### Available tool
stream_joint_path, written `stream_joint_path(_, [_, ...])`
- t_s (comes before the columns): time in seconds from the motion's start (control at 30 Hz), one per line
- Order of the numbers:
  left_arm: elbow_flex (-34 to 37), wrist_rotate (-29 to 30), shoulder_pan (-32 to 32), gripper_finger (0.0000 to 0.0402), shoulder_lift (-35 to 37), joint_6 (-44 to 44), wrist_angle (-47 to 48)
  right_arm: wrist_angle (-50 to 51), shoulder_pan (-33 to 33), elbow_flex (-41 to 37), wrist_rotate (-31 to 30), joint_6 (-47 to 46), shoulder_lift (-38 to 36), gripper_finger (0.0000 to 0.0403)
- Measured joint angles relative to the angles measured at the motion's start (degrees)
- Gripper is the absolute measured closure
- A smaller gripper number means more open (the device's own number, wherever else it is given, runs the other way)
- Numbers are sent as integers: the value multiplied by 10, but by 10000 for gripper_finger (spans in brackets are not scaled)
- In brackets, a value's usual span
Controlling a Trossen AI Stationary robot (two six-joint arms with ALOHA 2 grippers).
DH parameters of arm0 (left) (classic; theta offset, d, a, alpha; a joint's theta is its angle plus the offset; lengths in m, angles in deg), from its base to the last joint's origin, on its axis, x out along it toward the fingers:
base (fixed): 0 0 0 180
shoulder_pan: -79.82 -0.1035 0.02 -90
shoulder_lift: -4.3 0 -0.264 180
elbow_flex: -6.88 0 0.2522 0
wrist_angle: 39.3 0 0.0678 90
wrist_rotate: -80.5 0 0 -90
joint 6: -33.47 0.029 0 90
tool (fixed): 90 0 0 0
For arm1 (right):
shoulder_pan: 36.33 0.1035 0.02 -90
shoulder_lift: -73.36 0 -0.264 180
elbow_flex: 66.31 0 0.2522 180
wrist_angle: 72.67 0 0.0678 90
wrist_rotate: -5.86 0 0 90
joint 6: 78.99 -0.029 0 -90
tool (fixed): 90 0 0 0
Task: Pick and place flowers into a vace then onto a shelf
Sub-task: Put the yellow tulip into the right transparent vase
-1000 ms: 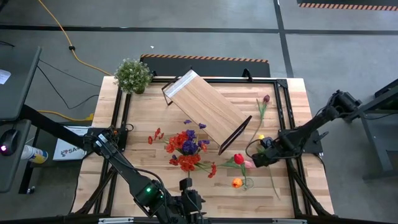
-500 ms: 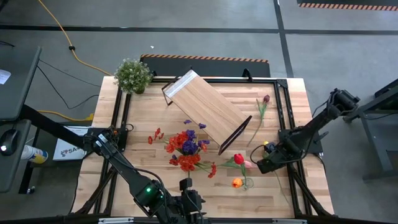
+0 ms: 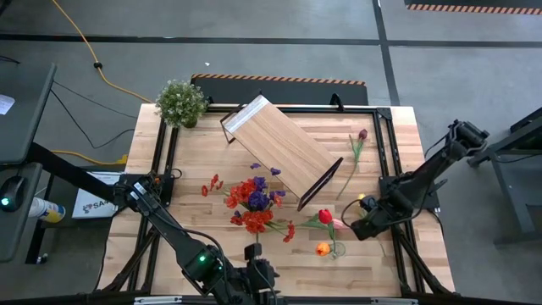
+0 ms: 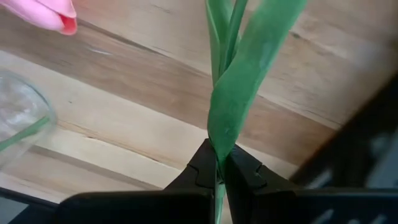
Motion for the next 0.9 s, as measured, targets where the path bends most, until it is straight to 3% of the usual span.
stream_joint_path(0.3, [0, -2, 0, 190, 0, 0, 0, 159, 18, 103, -36, 6, 0, 400])
stream_joint_path(0.67, [0, -2, 0, 190, 0, 0, 0, 358, 17, 286, -149, 45, -1, 398])
stream_joint_path(0.9, [0, -2, 0, 190, 0, 0, -1, 412, 17, 375, -218, 77, -1, 398])
